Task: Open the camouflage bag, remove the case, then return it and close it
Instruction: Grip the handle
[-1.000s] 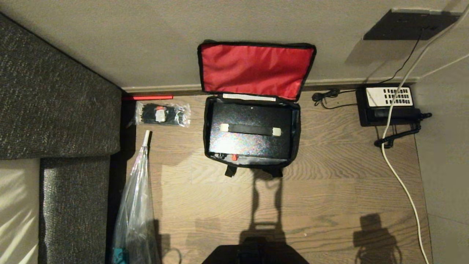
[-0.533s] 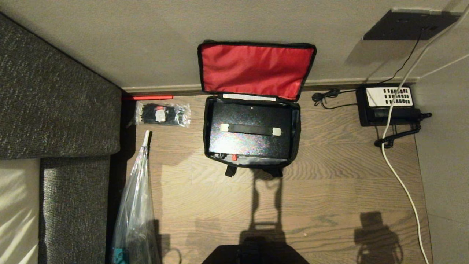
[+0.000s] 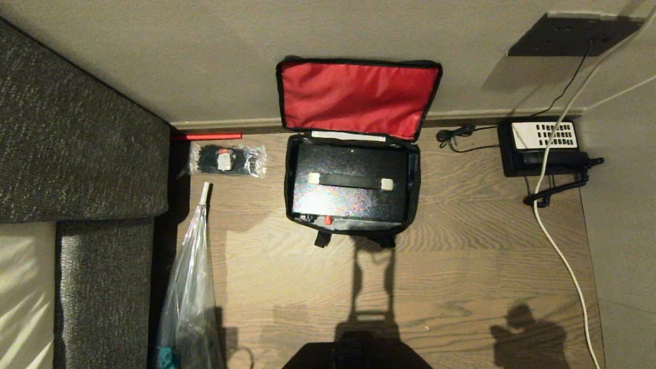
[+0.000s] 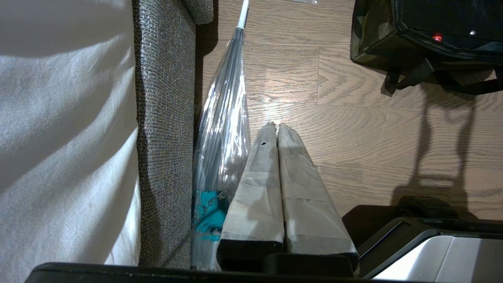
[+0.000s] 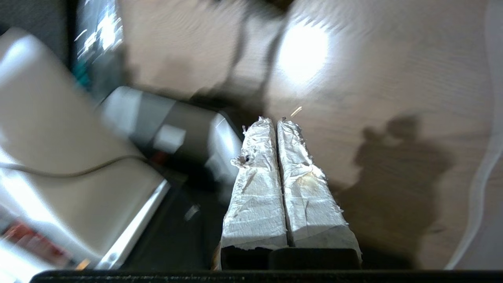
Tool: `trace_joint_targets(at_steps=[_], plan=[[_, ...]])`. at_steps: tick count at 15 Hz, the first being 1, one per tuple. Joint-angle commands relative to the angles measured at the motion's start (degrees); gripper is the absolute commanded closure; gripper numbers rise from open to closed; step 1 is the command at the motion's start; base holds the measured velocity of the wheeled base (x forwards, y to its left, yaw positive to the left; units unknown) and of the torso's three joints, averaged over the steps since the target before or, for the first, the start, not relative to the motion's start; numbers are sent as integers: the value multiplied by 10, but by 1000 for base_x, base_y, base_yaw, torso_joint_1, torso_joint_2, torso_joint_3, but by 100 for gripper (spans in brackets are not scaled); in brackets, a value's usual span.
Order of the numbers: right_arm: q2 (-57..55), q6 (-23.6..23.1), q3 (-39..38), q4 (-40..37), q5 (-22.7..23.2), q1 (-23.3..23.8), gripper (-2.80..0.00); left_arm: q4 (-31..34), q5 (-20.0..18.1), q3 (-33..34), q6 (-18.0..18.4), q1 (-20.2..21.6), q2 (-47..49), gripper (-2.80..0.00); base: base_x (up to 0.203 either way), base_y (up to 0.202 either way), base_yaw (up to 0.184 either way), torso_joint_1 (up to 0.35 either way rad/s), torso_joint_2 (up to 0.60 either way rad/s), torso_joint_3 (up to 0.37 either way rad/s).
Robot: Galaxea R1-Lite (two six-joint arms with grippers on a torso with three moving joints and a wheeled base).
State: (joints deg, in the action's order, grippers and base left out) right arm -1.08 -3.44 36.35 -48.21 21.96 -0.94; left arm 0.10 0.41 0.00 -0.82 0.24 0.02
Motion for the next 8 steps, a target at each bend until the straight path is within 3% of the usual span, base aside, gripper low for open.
trace_joint_targets(at_steps=[1,4,8], plan=[[-92,11,22,15,0,0,0,0,0,2,-1,0,-1,0,0,0,0,0,0,0],[-330,8,74,101,-22,-1,0,0,0,2,0,0,-1,0,0,0,0,0,0,0],[-629,-65,120,250,-89,-13,0,0,0,2,0,0,-1,0,0,0,0,0,0,0]])
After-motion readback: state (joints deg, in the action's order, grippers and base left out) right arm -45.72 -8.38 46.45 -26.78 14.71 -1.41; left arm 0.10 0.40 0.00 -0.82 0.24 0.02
